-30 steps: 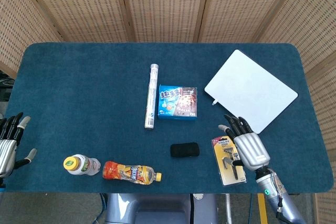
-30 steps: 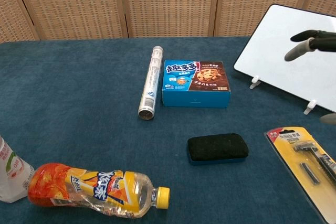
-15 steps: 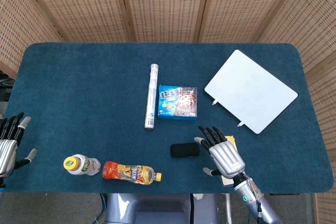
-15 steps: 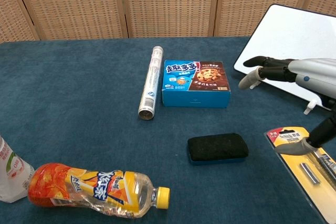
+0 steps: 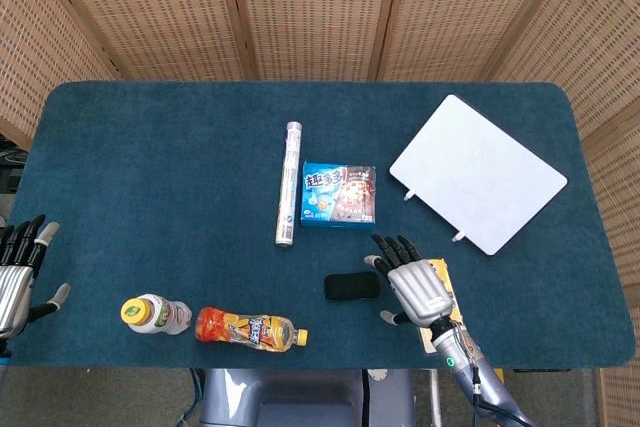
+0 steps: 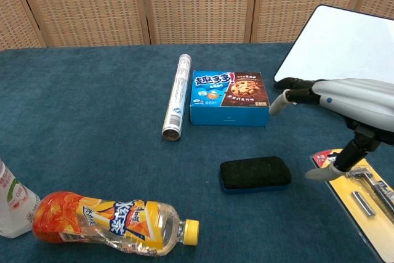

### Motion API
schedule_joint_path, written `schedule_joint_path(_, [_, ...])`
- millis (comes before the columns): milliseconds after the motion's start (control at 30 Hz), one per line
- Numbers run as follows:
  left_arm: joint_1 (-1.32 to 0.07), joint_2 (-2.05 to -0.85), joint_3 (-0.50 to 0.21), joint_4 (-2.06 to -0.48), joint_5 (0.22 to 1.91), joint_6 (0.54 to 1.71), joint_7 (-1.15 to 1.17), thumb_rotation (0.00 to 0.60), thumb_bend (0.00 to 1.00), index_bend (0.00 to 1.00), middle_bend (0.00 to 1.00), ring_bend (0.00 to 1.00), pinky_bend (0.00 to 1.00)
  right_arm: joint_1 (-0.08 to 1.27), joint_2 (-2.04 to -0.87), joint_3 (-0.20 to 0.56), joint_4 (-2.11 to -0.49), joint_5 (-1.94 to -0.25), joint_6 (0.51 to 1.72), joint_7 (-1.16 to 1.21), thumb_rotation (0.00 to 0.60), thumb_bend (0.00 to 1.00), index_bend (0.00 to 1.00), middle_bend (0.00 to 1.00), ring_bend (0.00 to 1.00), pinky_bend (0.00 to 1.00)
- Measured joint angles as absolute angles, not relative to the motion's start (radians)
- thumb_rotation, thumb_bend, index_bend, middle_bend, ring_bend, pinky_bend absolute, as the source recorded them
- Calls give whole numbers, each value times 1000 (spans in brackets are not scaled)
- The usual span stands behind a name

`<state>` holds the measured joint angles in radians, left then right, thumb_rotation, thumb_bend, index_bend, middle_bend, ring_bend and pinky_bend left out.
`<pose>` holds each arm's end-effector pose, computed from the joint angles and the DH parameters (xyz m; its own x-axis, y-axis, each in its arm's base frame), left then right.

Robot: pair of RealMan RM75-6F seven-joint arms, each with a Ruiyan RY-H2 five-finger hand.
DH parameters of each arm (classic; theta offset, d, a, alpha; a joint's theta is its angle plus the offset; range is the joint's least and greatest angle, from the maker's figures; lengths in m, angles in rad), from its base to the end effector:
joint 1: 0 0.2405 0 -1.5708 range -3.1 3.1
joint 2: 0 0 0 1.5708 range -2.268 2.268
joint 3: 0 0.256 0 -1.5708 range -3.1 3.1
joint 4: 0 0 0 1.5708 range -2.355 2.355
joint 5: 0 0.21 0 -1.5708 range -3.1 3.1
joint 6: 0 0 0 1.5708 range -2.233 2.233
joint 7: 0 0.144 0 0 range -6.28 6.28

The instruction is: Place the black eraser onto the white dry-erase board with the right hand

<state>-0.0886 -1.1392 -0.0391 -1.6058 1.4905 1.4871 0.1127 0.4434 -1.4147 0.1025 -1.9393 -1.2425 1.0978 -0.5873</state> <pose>-0.3118 0.1799 0.1525 0.4837 0.0102 0.8752 0.8752 -0.0042 -0.4837 -0.1468 -0.2342 0.0159 0.4139 -0.3008 0.8592 -0.8811 -0.3694 0.2952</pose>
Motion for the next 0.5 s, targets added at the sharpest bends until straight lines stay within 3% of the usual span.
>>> schedule_joint_path(500, [-87, -1134, -39, -1610, 1481, 1481, 104, 600, 298, 0, 0, 0, 0, 509, -1496, 118, -1890, -1135, 1068, -624, 600, 131, 281, 0, 0, 0])
